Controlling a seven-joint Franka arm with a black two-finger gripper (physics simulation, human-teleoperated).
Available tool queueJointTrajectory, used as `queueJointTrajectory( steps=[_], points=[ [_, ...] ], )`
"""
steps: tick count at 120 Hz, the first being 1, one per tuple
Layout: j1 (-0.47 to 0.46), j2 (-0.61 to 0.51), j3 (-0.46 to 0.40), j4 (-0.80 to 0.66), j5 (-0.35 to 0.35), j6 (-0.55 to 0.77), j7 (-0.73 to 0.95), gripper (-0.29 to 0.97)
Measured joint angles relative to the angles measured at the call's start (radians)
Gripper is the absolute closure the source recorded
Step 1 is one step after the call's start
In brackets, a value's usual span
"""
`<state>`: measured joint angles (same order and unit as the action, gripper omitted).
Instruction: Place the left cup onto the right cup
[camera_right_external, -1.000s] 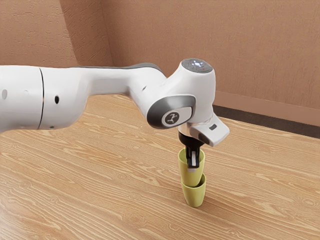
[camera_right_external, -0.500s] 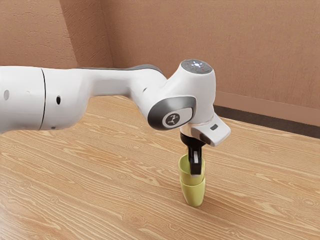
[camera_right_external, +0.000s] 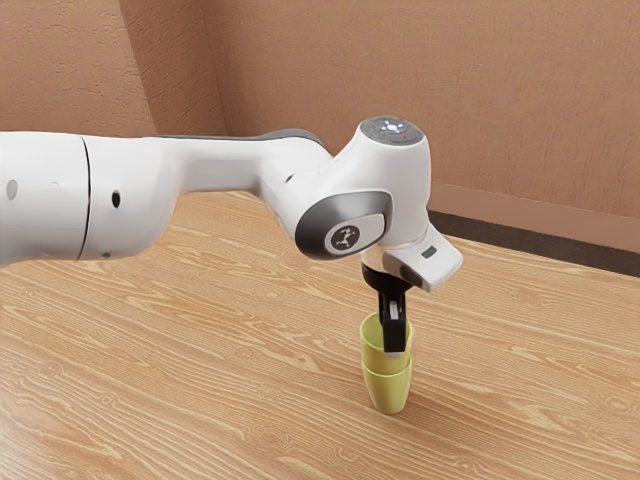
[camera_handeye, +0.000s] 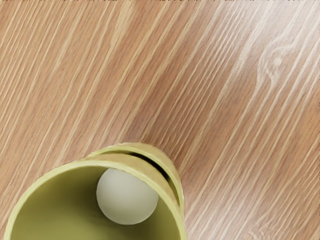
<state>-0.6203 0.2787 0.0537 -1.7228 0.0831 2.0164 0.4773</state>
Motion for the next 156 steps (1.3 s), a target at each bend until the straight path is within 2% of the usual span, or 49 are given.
queueJointTrajectory(
  steps=[65, 105, 156],
  points=[
    [0.032, -0.095, -0.007, -0.008, -0.032, -0.024, -0.006, 0.0],
    [0.165, -0.177, -0.033, 0.002, -0.057, -0.139, -0.073, 0.0],
    [0.337, -0.224, -0.025, 0.109, -0.063, -0.34, -0.239, 0.0]
  ],
)
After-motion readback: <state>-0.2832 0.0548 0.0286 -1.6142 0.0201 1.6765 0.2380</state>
